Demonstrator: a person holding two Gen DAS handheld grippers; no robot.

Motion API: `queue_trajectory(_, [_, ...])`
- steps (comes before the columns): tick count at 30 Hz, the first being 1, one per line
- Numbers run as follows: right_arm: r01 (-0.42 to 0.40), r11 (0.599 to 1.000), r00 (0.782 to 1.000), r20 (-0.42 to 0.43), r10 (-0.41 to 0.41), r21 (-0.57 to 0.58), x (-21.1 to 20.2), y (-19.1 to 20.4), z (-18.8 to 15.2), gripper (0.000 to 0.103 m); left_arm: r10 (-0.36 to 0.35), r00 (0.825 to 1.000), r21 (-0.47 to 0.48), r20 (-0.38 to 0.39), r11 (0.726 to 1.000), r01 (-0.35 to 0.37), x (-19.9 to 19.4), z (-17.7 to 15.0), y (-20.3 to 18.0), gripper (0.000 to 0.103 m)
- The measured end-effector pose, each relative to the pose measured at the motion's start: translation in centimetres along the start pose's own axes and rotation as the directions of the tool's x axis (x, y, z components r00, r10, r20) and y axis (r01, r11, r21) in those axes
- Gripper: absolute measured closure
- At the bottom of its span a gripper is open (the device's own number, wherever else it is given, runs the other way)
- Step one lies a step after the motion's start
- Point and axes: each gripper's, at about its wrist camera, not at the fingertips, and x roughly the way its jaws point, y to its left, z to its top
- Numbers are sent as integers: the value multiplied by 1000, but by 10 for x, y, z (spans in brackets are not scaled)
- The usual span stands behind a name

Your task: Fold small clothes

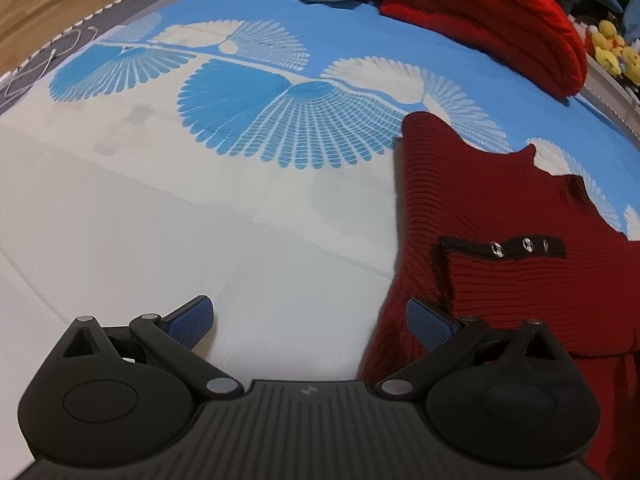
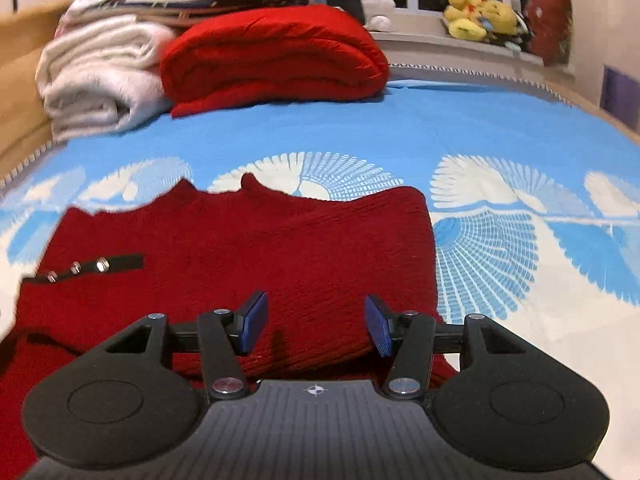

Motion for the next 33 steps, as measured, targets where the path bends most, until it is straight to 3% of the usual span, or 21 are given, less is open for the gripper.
queue_trajectory(6, [61,998,998,-31,-61,9,12,-4,-5,47,-26,1000,52,2,998,26,-1,-2,-13,1])
queue_trajectory(8, [85,995,994,-67,-88,-50,20,0,-14,47,-20,1000,90,-7,996,21,3,-5,-20,1])
queue_trajectory(12, [108,981,992,-42,-117,-161,16,15,-19,45,9,1000,125,-28,992,-5,11,-9,-26,0])
queue_trajectory(16, [85,995,996,-15,-86,-48,-21,5,-4,36,1,1000,115,-24,993,2,8,-10,-24,1])
queue_trajectory(18, [102,995,995,-7,-102,4,-46,-3,-2,28,-2,1000,132,-19,991,5,6,-11,-23,1])
queue_trajectory(20, [121,990,993,-16,-120,67,-73,-14,-8,27,3,1000,160,-8,987,-2,1,-14,-24,0])
queue_trajectory(22, [116,981,993,-42,-111,156,-100,-26,-29,20,4,1000,188,5,982,-5,-4,-18,-23,0])
queue_trajectory(25, [101,966,993,-81,-84,237,-135,-41,-75,19,2,1000,232,15,973,-5,-13,-32,-19,0])
queue_trajectory(29, [189,949,975,-166,-151,251,-165,-52,-127,19,-10,1000,254,7,967,8,-30,-63,-6,0])
queue_trajectory(33, [193,925,979,-128,-159,328,-186,-67,-143,17,-24,1000,267,-2,963,23,-53,-99,7,0])
